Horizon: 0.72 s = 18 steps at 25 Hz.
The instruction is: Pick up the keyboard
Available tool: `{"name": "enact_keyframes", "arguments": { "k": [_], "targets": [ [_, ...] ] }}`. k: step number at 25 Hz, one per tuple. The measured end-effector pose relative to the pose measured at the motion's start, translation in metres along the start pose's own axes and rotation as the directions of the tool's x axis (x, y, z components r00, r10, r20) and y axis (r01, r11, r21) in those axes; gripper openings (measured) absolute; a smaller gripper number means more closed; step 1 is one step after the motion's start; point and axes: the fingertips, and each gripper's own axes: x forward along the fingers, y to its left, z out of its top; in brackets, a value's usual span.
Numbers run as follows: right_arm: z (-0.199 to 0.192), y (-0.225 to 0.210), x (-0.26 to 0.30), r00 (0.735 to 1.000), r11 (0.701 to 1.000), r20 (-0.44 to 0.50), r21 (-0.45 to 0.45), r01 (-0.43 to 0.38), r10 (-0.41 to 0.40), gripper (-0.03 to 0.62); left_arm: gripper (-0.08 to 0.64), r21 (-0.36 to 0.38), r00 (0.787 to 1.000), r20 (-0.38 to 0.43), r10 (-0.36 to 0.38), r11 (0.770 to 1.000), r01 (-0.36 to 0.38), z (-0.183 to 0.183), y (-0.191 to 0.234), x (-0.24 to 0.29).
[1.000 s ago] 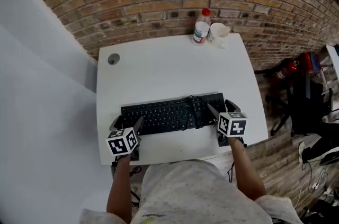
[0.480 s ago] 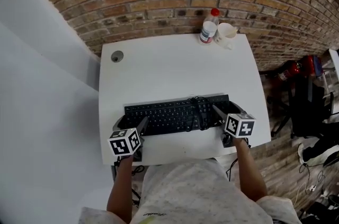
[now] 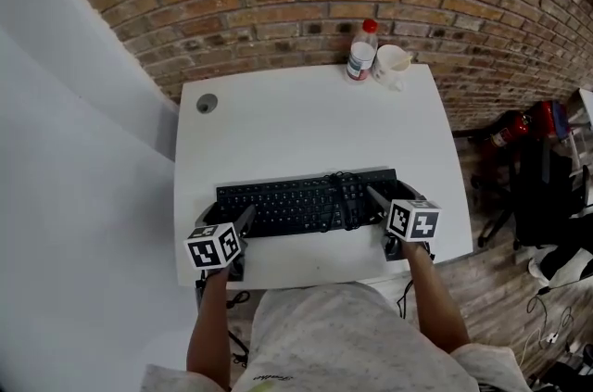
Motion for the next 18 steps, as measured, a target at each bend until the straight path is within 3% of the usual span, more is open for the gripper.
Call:
{"name": "enact_keyframes", "arguments": {
  "k": [7,18],
  "targets": [
    [0.002,0.0,-0.002,1.0,1.0,0.001,-0.001,-0.002,0.002,0.374,0.403,-0.021,1.0,-0.004,0.005,1.0,-0.005,0.001,-0.001,-0.001],
    [0.008,-0.005,-0.012,0.999,0.999,0.034,-0.03,-0.013,0.014,0.371,0.402,-0.038,0.996,0.082,0.04,0.999,-0.037,-0.001,-0.014,-0.013]
  ]
}}
